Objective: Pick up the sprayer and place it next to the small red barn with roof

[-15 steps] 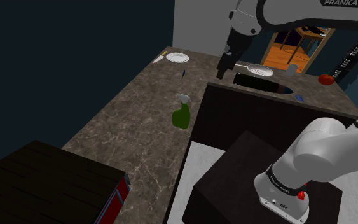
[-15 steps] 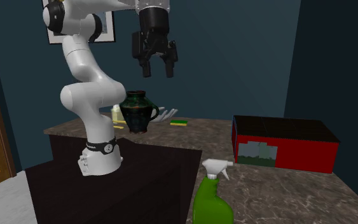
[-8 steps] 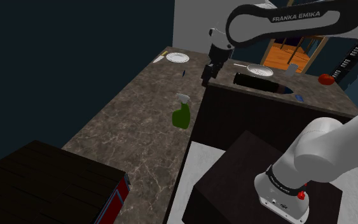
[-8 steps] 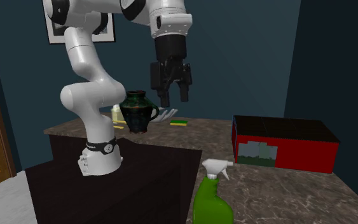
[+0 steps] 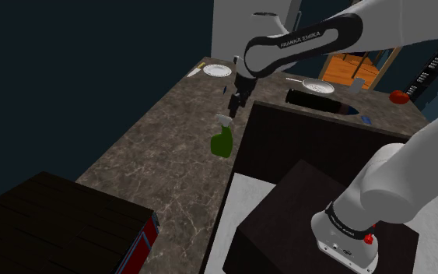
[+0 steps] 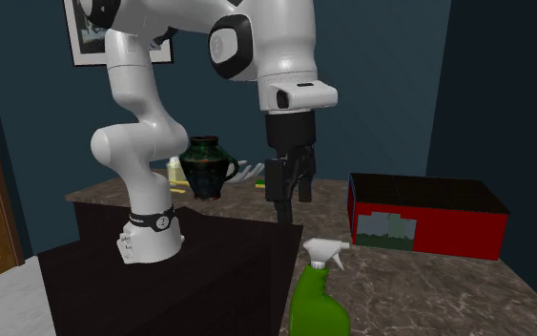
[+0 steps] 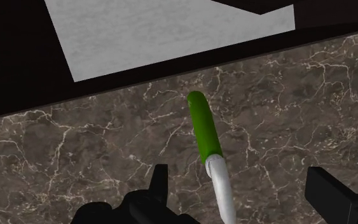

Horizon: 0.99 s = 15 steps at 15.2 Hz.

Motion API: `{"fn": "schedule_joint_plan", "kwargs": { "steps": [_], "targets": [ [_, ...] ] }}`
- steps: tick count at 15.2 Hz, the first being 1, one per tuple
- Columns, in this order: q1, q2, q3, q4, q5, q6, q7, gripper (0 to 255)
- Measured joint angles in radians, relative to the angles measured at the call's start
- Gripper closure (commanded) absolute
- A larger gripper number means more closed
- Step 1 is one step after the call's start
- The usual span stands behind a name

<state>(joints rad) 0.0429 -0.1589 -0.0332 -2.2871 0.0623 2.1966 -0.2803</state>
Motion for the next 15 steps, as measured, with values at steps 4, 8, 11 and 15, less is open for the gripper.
{"fn": "schedule_joint_plan", "kwargs": {
  "steps": [4, 8, 11, 15],
  "targets": [
    [0.008, 0.106, -0.001, 0.038, 0.026, 0.054, -0.038, 0],
    [0.009, 0.149, 0.0, 0.031, 0.033, 0.101, -0.046, 0],
    [0.01, 0.176, 0.001, 0.019, 0.038, 0.141, -0.051, 0],
    [0.011, 0.18, 0.002, 0.015, 0.039, 0.149, -0.051, 0]
  ]
}}
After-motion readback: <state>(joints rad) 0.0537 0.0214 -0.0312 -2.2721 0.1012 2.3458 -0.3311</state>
